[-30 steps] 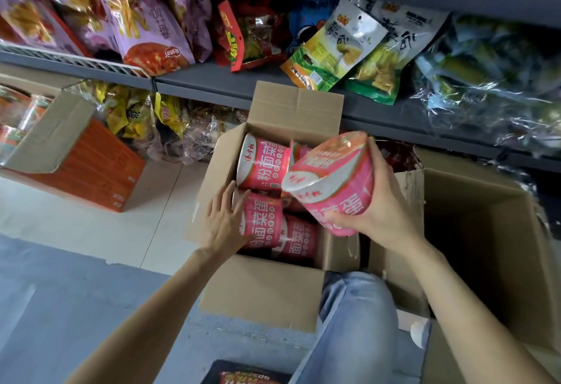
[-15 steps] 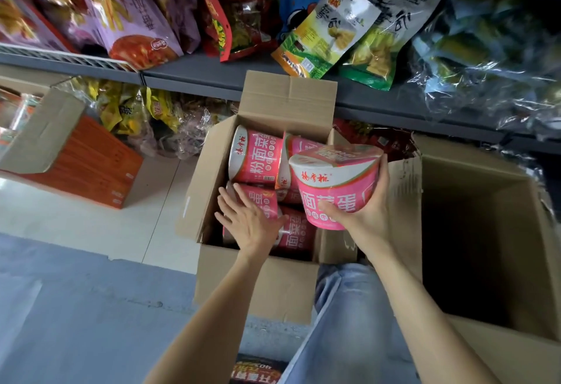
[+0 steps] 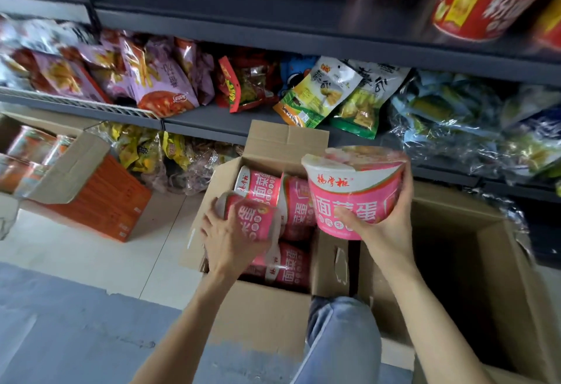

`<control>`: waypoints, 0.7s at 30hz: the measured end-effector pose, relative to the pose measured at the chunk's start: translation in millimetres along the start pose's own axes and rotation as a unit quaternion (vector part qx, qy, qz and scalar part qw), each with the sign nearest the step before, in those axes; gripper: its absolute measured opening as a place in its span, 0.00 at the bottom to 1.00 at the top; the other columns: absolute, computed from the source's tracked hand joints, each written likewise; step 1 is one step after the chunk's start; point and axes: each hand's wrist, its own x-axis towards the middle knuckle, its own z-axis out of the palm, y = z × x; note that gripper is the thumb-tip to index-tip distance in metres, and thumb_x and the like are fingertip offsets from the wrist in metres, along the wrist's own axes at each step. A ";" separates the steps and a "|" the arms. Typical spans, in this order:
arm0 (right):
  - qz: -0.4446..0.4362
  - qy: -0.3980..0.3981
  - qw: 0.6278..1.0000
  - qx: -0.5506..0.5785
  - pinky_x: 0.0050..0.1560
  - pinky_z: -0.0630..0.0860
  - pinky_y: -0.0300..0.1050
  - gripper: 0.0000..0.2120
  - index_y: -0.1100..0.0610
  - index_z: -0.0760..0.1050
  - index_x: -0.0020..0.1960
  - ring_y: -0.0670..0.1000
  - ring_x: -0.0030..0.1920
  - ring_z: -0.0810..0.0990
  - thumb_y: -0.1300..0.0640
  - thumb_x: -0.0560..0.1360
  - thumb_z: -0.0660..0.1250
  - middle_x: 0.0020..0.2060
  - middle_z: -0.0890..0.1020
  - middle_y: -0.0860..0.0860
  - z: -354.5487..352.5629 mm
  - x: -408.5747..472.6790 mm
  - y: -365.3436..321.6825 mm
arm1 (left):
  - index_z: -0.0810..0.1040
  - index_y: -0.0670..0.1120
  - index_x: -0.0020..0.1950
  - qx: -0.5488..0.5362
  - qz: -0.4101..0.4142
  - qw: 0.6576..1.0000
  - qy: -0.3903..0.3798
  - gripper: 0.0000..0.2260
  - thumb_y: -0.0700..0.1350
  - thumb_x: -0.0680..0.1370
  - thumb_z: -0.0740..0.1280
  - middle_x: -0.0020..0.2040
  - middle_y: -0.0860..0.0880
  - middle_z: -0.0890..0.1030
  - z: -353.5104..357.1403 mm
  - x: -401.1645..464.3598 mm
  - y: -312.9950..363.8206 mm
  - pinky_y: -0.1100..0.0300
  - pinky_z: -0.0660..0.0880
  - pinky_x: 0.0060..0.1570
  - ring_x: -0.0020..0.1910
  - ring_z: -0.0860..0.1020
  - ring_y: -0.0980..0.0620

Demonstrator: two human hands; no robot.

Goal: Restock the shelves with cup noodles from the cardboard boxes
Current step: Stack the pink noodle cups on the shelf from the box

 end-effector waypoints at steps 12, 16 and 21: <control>-0.228 0.171 0.957 -0.054 0.74 0.56 0.56 0.58 0.51 0.44 0.77 0.50 0.75 0.55 0.42 0.61 0.78 0.76 0.54 0.51 42.9 173.3 -151.7 | 0.70 0.52 0.61 0.108 0.474 0.838 0.248 0.32 0.62 0.62 0.74 0.70 0.37 0.59 -175.7 77.7 86.3 0.39 0.60 0.63 0.68 0.60 0.36; -0.192 0.205 0.956 -0.080 0.74 0.57 0.55 0.59 0.49 0.44 0.78 0.52 0.75 0.56 0.49 0.61 0.80 0.76 0.55 0.53 43.8 222.3 -153.0 | 0.70 0.51 0.59 0.151 0.549 0.768 0.292 0.31 0.58 0.61 0.76 0.69 0.36 0.60 -208.4 113.6 131.6 0.36 0.54 0.68 0.68 0.60 0.35; -0.098 0.201 0.951 -0.212 0.70 0.58 0.67 0.56 0.55 0.37 0.77 0.58 0.74 0.58 0.43 0.67 0.75 0.76 0.56 0.56 34.2 245.9 -128.5 | 0.70 0.51 0.59 0.178 0.597 0.702 0.347 0.28 0.48 0.62 0.77 0.69 0.36 0.59 -230.3 153.3 183.1 0.33 0.48 0.70 0.68 0.60 0.35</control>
